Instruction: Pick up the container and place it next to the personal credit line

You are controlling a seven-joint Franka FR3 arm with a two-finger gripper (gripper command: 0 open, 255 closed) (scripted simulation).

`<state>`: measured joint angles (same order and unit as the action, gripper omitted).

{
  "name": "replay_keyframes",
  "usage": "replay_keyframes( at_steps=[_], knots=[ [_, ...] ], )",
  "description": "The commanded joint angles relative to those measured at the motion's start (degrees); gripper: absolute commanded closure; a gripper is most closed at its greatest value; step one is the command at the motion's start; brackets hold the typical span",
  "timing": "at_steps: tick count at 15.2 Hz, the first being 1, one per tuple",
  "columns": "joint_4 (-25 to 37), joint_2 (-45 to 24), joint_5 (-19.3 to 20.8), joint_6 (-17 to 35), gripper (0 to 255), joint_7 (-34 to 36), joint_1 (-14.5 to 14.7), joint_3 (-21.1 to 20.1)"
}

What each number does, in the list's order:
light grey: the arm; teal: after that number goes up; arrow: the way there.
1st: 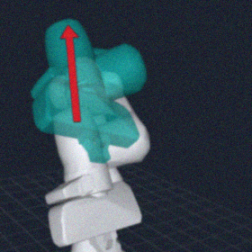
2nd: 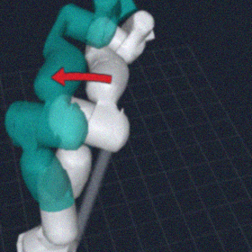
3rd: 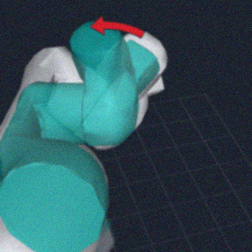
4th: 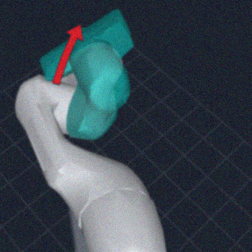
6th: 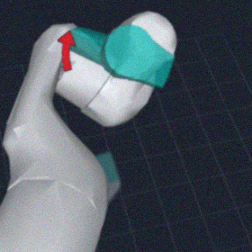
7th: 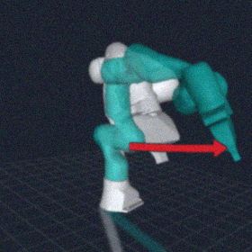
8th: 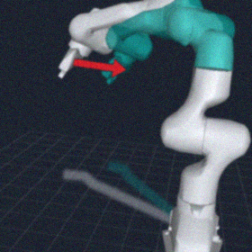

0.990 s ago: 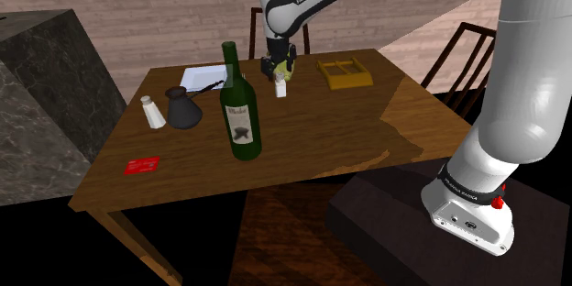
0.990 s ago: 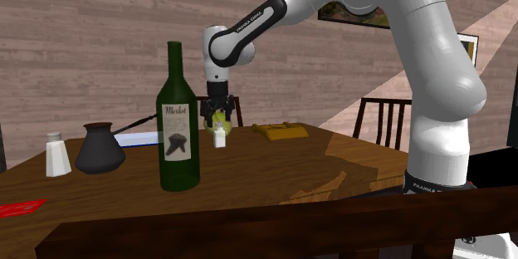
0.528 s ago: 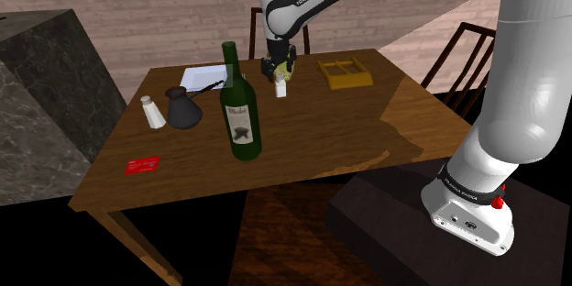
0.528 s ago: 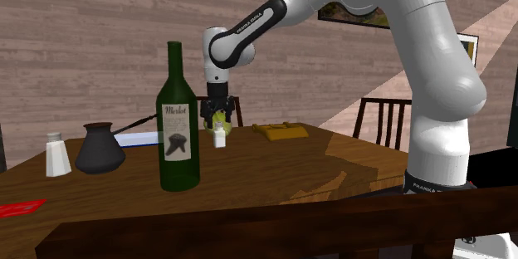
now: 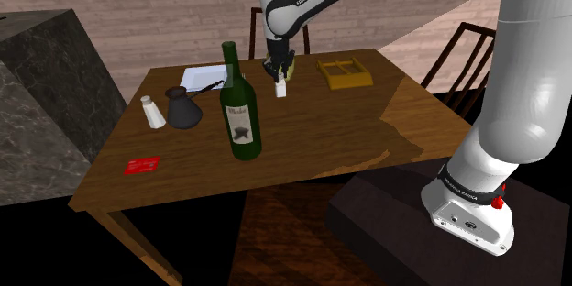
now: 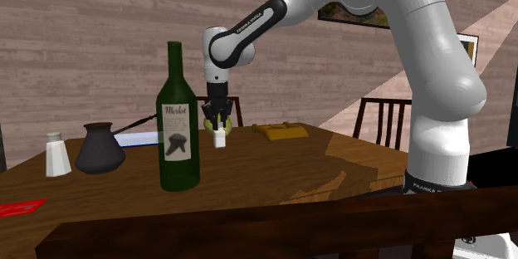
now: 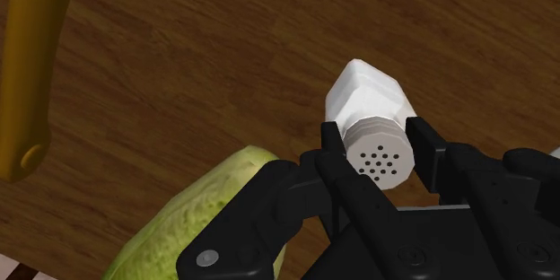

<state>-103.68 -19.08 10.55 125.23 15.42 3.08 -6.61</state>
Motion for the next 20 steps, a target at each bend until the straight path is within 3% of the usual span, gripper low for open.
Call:
replay_keyframes(
  at_steps=[1,20],
  knots=[
    [0.0,0.0,0.0,0.0,255,0.0,0.0,0.0],
    [8.0,4.3,-1.5,-12.2,255,-2.0,-0.1,-0.4]
  ],
)
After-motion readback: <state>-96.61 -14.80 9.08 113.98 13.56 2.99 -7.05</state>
